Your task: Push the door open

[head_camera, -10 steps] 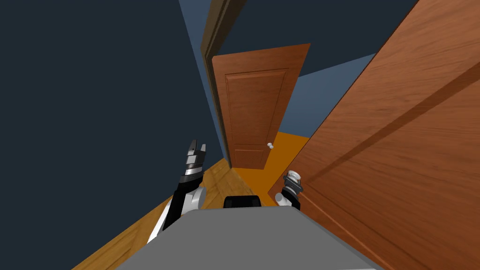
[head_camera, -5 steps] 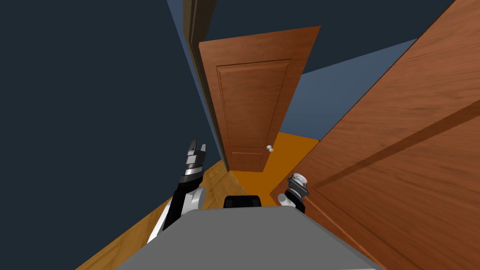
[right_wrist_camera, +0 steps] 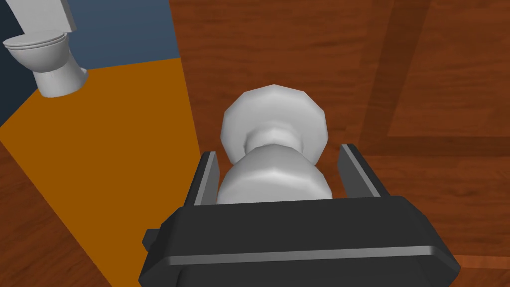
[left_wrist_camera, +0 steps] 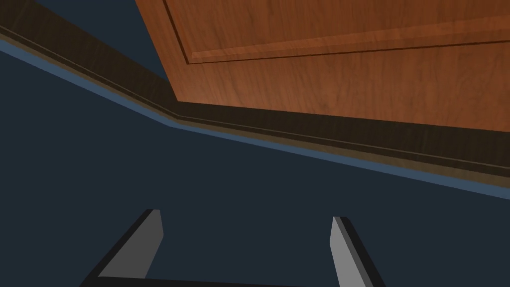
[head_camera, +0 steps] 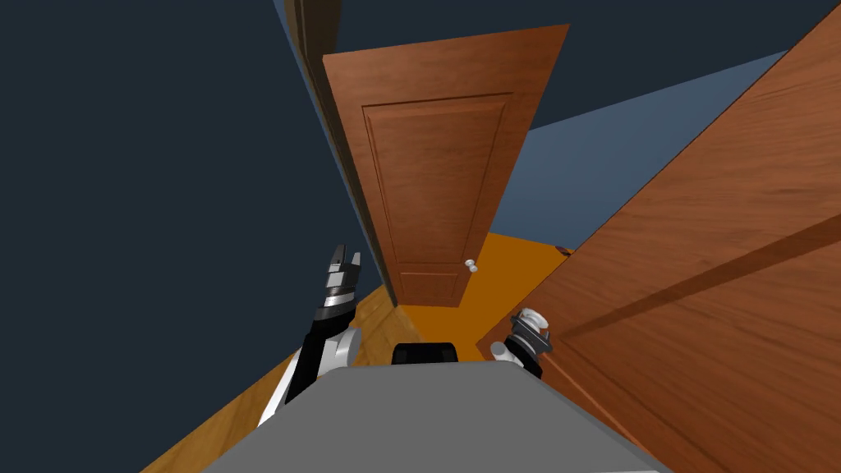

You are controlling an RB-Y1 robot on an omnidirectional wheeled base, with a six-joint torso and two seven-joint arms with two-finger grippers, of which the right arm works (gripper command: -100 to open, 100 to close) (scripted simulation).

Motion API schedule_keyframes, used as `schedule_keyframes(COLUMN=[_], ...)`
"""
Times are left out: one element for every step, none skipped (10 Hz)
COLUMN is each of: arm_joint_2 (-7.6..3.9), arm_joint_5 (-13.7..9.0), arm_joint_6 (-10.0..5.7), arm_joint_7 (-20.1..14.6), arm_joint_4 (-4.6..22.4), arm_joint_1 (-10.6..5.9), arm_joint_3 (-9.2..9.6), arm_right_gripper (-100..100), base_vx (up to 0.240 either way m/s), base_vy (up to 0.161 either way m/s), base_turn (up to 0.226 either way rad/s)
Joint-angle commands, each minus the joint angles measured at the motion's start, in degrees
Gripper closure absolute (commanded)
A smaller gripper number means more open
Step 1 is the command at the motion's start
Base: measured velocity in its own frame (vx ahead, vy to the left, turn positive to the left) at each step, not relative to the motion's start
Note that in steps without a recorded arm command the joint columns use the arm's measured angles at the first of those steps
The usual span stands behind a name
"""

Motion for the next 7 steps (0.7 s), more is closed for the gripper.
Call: schedule_keyframes(arm_joint_2=[-0.13, 0.05, 0.24, 0.42, 0.67, 0.83, 0.77], arm_joint_5=[-1.1, -1.6, -2.0, -2.4, -2.8, -3.1, -2.7], arm_joint_6=[-0.81, -0.87, -0.92, -0.97, -1.02, -1.04, -0.78], arm_joint_7=[0.4, 0.5, 0.6, 0.7, 0.8, 0.9, 0.6], arm_joint_4=[0.3, 0.4, 0.4, 0.4, 0.5, 0.5, 0.3], arm_joint_1=[0.23, 0.27, 0.3, 0.33, 0.37, 0.39, 0.54], arm_joint_3=[-1.95, -2.61, -3.22, -3.74, -4.32, -4.65, -4.07], arm_right_gripper=[100, 100, 100, 100, 100, 100, 100], base_vx=[0.226, 0.198, 0.178, 0.195, 0.199, 0.203, 0.088], base_vy=[-0.092, -0.098, -0.087, -0.075, -0.063, -0.056, -0.027], base_turn=[-0.065, -0.081, -0.054, -0.047, -0.062, -0.066, -0.025])
